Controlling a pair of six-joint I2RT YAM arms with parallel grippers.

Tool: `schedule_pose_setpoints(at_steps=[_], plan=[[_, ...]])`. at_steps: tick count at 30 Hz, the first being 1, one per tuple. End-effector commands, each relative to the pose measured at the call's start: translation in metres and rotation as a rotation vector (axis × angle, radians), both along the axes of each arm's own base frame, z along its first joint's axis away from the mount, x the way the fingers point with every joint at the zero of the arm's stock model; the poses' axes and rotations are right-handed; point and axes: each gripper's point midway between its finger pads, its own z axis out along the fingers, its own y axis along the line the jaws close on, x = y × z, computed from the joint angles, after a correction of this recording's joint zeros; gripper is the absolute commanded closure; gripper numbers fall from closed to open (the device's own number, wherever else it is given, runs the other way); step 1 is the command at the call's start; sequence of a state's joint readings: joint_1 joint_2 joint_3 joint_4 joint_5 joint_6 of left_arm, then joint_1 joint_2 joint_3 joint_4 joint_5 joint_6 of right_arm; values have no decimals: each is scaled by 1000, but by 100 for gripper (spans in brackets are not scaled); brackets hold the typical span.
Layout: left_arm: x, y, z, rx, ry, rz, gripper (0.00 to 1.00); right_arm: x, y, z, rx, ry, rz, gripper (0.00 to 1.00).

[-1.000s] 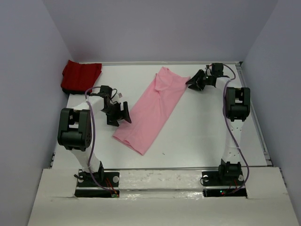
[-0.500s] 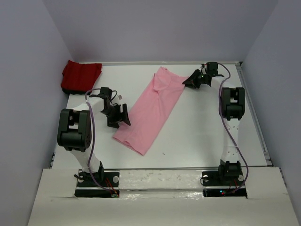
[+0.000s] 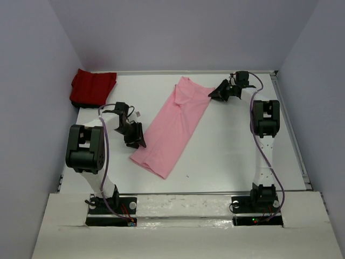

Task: Fold and stack the t-shirts
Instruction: Rotate the tshirt 90 degrees

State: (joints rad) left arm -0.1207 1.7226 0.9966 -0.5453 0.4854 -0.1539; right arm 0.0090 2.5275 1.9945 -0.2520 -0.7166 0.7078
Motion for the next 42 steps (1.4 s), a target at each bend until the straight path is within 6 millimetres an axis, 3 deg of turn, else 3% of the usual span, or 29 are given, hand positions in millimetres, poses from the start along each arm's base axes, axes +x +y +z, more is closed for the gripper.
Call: schedule_pose_setpoints(at_steps=[1,4,6,7,8,9,18,26,34,40,42], plan=[[-10,2,2,3,24,-6,55,8,4,6,-13,-44,6,77],[-13,4,-1,15,41,0,76,9,4,8,-16,-48,3,77],[-14,5,-1,20,50,7,81,9,4,7,-15,-45,3,78],[-15,6,-2,27,57,11,82,10,4,7,-16,-47,1,80],[-15,6,-2,28,59,12,82,10,4,6,-16,-45,1,92],[-16,5,-1,26,66,13,82,12,4,5,-12,-45,0,98],[-30,-2,4,13,122,-4,82,27,6,6,9,-58,-9,100],[-51,-38,5,-37,155,-65,81,39,28,9,50,-82,21,100],[-64,-93,6,-80,172,-169,81,44,49,10,72,-89,35,100],[-69,-113,6,-91,182,-209,81,46,75,14,101,-95,57,100],[-70,-118,6,-97,185,-220,81,50,76,16,110,-100,49,100]])
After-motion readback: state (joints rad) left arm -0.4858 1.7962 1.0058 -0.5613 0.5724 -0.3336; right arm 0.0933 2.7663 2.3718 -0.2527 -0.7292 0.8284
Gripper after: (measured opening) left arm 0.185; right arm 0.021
